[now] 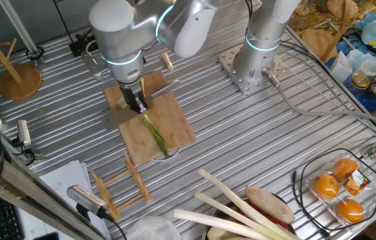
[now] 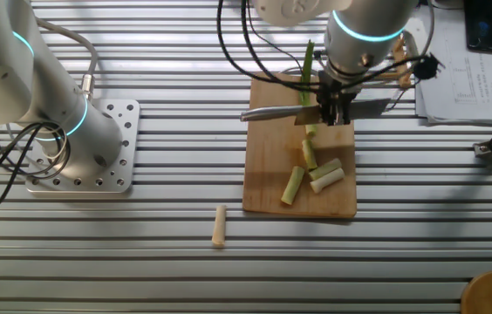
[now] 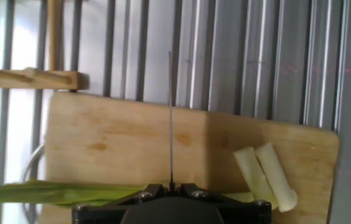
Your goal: Chop the scallions
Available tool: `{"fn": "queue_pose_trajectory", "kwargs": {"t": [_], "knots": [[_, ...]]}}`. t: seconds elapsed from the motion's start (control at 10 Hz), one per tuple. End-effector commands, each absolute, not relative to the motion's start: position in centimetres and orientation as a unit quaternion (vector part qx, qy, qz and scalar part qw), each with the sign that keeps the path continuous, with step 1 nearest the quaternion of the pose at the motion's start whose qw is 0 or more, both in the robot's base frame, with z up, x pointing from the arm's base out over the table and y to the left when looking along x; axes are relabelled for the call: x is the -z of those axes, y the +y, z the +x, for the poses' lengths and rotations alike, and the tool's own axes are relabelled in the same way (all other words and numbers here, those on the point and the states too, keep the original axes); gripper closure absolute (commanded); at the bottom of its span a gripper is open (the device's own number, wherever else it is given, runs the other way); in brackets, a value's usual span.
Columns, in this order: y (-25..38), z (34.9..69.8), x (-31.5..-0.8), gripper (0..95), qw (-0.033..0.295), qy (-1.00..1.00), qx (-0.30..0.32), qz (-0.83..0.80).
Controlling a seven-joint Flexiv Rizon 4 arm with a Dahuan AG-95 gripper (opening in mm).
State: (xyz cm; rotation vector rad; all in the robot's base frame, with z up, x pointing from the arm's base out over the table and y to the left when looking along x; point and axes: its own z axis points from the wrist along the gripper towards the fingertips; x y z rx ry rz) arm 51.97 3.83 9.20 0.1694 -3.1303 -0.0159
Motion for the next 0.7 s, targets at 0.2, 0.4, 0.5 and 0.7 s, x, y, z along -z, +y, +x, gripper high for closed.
{"fn": "queue_pose_trajectory", "kwargs": {"t": [0.2, 0.4, 0.5, 0.7], "knots": [[5.9, 51.5, -9.7, 95.0, 0.000, -0.999, 0.015, 0.041], [8.3, 51.4, -9.1, 95.0, -0.011, -0.999, 0.021, 0.027], [9.9, 51.2, -8.6, 95.0, -0.009, -0.999, 0.020, 0.023], [11.8, 50.9, -7.8, 95.0, -0.007, -1.000, 0.019, 0.012]]}}
